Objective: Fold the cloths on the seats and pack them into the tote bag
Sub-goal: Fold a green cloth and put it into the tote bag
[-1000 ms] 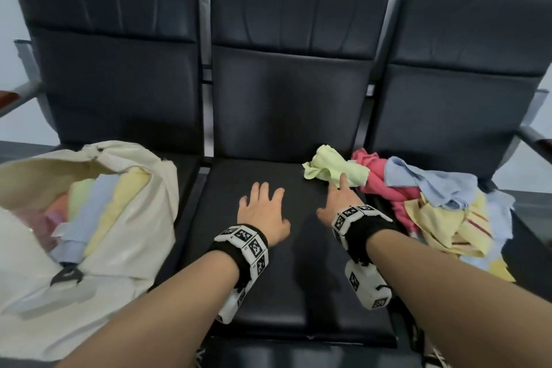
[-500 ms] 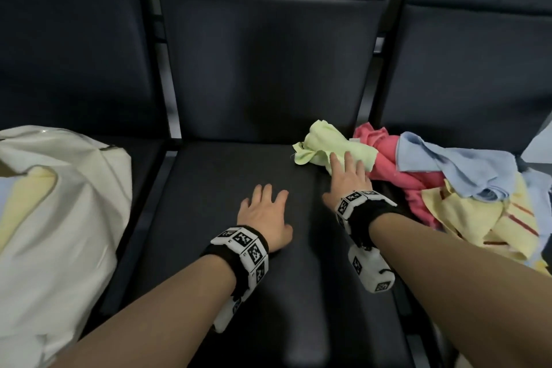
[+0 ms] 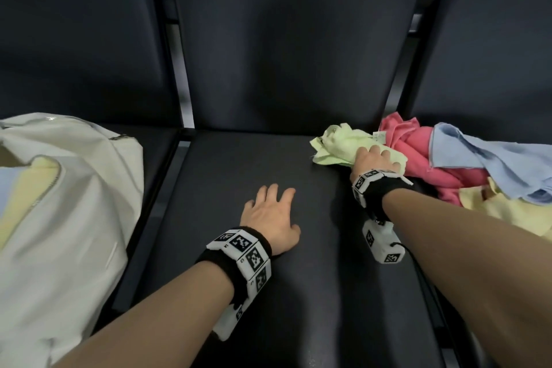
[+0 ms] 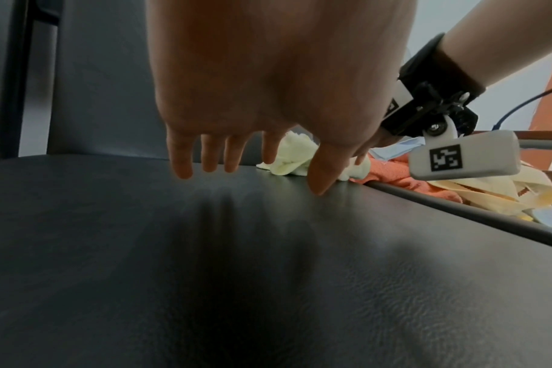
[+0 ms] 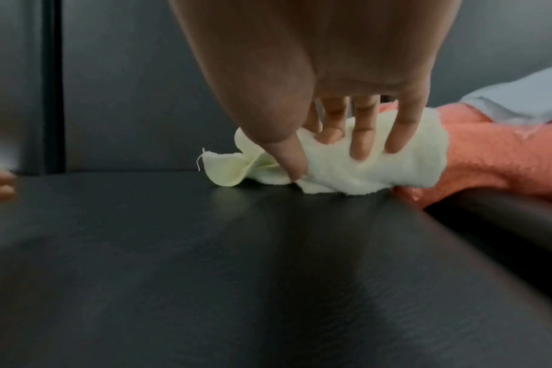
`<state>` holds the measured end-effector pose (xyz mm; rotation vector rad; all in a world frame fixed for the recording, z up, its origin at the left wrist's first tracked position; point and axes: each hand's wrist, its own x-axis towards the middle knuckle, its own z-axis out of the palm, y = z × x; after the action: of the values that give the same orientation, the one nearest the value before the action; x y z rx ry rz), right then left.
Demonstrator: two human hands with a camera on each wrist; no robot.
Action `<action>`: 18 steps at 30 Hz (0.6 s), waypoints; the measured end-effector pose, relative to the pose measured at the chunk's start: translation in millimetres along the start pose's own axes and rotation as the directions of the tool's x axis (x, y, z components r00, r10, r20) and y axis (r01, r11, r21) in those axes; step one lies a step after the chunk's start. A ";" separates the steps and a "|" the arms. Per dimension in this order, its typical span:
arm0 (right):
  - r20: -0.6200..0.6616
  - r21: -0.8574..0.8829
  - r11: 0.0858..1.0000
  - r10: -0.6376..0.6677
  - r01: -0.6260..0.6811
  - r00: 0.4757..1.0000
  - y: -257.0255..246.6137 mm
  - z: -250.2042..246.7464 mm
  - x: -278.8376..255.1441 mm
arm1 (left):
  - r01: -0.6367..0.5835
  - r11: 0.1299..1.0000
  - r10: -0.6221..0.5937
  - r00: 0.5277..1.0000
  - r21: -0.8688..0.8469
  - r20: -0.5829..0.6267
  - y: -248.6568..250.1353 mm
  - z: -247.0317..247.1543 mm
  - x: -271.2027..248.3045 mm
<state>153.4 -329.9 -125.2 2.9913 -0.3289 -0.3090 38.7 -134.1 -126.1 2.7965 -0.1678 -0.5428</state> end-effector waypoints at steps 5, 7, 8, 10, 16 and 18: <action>0.188 -0.075 0.991 -0.095 0.110 0.978 2.8 -19.6 -16.9 | -0.009 1.000 0.009 1.000 -0.003 -0.012 6.5 -10.5 -13.7; 0.292 -0.099 0.984 -0.111 0.146 0.950 -4.2 -28.0 -27.0 | -0.008 1.000 0.007 1.000 -0.005 -0.015 10.5 -18.6 -22.0; 0.322 -0.100 0.980 -0.133 0.174 0.937 -7.4 -30.7 -31.9 | -0.007 1.000 0.007 1.000 -0.014 -0.022 12.4 -23.2 -27.0; 0.319 -0.066 0.970 -0.200 0.233 0.926 -11.9 -36.7 -42.5 | -0.010 0.999 0.008 0.999 -0.037 -0.049 16.2 -33.5 -38.1; 0.199 0.059 0.946 -0.323 0.318 0.925 -10.4 -82.9 -98.2 | 0.014 0.997 -0.021 0.995 -0.075 -0.094 24.8 -71.5 -85.0; 0.161 0.095 0.939 -0.343 0.331 0.926 -6.8 -107.5 -123.0 | 0.025 0.995 -0.036 0.993 -0.092 -0.110 27.6 -83.3 -101.9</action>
<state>60.2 -285.5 1.7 3.0831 0.1721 -0.6078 -25.1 -122.0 -8.4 2.7357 -0.0748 -0.3892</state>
